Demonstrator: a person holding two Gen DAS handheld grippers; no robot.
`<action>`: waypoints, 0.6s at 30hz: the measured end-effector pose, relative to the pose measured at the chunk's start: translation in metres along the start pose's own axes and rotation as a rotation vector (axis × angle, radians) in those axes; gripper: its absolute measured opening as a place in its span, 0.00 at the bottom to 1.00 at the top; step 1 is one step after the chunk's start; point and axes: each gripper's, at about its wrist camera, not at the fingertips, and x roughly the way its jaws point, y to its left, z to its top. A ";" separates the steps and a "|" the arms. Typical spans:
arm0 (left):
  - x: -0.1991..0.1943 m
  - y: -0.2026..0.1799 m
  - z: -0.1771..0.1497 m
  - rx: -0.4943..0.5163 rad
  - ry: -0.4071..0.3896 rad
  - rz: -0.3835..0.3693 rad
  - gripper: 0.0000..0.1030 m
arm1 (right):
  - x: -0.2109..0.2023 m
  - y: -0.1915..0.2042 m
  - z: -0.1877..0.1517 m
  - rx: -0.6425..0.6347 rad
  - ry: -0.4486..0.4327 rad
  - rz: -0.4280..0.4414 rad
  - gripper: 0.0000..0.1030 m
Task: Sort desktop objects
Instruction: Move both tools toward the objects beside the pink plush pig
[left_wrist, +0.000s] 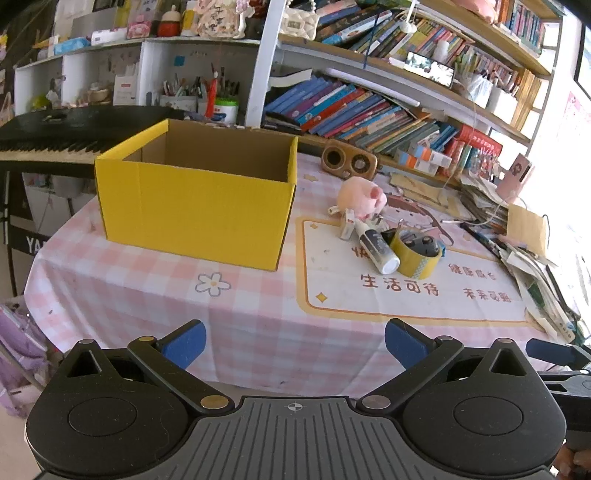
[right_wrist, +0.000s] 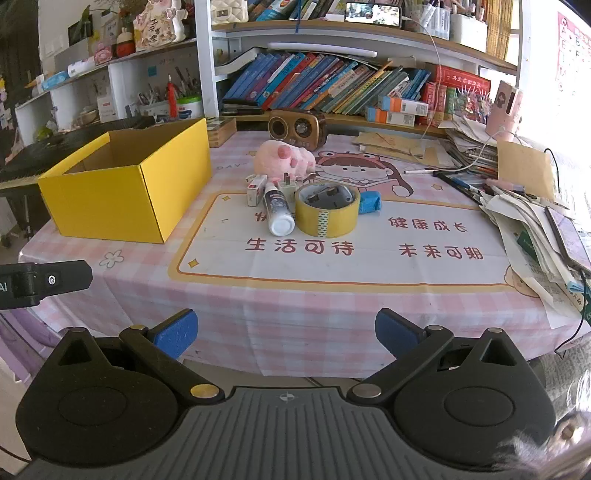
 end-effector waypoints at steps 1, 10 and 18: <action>0.000 0.000 0.000 0.002 -0.001 0.000 1.00 | 0.000 0.000 0.000 0.000 0.000 0.000 1.00; 0.000 0.000 0.001 0.007 -0.008 0.004 1.00 | -0.001 0.001 0.002 -0.015 0.001 -0.016 1.00; -0.001 0.001 0.003 0.017 -0.026 0.030 1.00 | -0.001 0.001 0.002 -0.015 0.000 -0.015 1.00</action>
